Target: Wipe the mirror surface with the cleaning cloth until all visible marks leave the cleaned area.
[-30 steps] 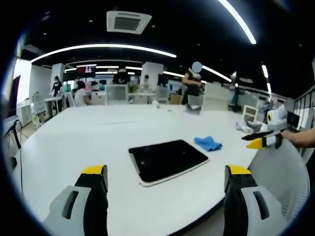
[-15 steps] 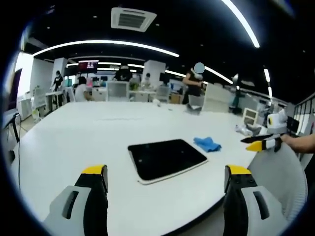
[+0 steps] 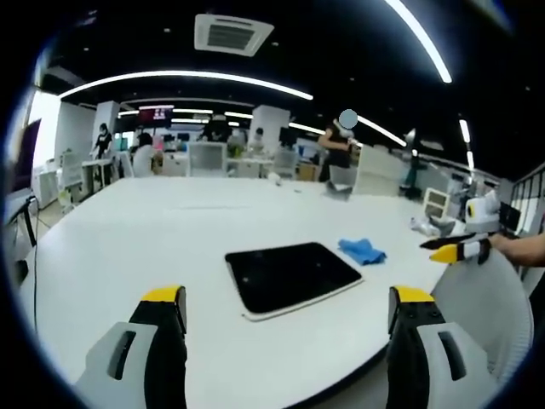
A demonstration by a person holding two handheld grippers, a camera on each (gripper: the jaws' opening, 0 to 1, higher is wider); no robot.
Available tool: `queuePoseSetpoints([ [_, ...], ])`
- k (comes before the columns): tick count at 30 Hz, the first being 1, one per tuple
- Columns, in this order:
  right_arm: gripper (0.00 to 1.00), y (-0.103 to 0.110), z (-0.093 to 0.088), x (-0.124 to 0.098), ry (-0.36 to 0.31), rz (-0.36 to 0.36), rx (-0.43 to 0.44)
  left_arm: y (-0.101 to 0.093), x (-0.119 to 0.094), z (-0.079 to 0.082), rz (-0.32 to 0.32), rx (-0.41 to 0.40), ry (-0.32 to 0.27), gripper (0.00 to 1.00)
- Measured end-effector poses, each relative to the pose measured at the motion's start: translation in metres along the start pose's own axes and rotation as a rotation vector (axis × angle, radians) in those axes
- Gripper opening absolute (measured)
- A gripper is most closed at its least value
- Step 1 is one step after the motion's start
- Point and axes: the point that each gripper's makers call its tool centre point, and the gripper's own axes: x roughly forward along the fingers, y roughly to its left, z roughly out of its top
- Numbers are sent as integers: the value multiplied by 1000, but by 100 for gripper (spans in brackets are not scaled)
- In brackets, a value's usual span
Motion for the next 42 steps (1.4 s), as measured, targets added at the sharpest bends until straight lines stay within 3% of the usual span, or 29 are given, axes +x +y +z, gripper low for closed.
queuePoseSetpoints([
  [2,94,1,-2,0,12,6,-10,0,0,0,-1,-2,1,99],
  [4,92,7,4,1,-20,32,-51,-1,0,0,1,0,4,99],
  [17,94,0,3,0,-18,-1,-25,2,0,0,12,-7,1,99],
  [42,86,-6,7,-2,-38,-33,3,-1,1,-1,-7,-17,3,97],
])
